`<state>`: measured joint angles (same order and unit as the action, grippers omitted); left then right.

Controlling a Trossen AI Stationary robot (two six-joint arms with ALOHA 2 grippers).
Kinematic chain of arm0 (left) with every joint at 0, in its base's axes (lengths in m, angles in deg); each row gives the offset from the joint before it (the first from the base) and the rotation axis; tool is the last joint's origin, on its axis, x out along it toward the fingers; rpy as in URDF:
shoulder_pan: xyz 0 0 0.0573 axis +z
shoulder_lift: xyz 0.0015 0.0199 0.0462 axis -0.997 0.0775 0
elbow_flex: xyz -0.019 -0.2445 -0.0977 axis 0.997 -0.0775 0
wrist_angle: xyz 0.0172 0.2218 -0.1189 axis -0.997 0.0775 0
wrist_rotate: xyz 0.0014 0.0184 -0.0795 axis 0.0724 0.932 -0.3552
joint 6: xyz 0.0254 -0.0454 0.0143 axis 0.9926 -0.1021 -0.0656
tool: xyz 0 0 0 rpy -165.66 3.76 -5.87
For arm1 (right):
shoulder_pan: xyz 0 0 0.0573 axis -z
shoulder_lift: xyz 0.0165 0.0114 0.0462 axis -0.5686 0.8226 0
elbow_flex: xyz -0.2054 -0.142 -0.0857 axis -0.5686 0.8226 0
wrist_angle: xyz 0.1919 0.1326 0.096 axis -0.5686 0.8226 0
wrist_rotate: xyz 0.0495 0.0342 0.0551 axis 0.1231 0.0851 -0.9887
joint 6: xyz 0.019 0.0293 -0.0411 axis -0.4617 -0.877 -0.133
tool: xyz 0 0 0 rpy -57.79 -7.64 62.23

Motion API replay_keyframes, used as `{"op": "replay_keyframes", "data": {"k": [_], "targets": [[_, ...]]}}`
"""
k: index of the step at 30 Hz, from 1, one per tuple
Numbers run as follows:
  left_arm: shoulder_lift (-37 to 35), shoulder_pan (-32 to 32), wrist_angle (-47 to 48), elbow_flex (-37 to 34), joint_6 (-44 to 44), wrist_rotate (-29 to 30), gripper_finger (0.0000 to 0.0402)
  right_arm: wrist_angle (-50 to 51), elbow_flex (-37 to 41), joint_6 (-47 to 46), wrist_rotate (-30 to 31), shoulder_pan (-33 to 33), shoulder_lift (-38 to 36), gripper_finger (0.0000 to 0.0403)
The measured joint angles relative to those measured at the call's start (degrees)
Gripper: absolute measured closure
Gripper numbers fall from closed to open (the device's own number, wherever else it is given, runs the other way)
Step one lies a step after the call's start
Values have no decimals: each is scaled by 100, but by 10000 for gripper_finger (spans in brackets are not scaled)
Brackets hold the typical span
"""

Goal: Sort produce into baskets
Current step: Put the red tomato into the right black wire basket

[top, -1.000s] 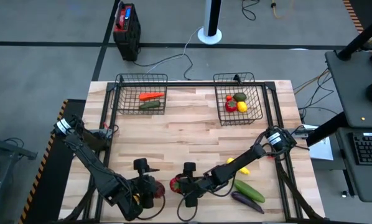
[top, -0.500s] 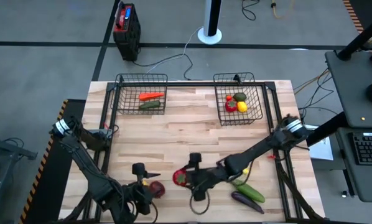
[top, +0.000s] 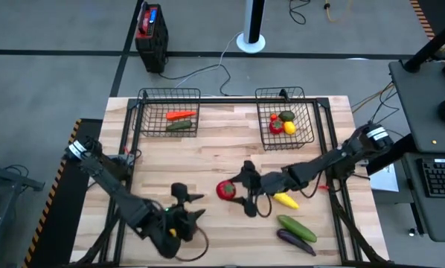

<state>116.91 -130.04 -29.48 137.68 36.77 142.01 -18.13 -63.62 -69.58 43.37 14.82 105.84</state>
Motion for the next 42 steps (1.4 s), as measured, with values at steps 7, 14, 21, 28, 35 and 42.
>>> {"op": "replay_keyframes", "data": {"k": [7,14,21,28,35,42], "targets": [[-86,776,-207,-90,1071,-16,171,942,144,-941,-20,325,-574,106],[-748,1026,-3130,-1517,2310,-1099,171,1270,206,-1361,5,338,-958,106],[-1544,1017,-6109,-2817,2692,-1222,171,2225,-65,-1622,68,641,-1512,106],[-1905,1031,-7756,-3495,2702,-1218,171,4690,-1035,-1483,787,1600,-1631,106],[-2013,1052,-7824,-3524,2701,-801,171,6591,-1978,-1289,1248,3066,-1382,106],[-2004,1055,-7790,-3457,2702,-569,171,7226,-2135,-1145,915,4588,-1114,106]]}}
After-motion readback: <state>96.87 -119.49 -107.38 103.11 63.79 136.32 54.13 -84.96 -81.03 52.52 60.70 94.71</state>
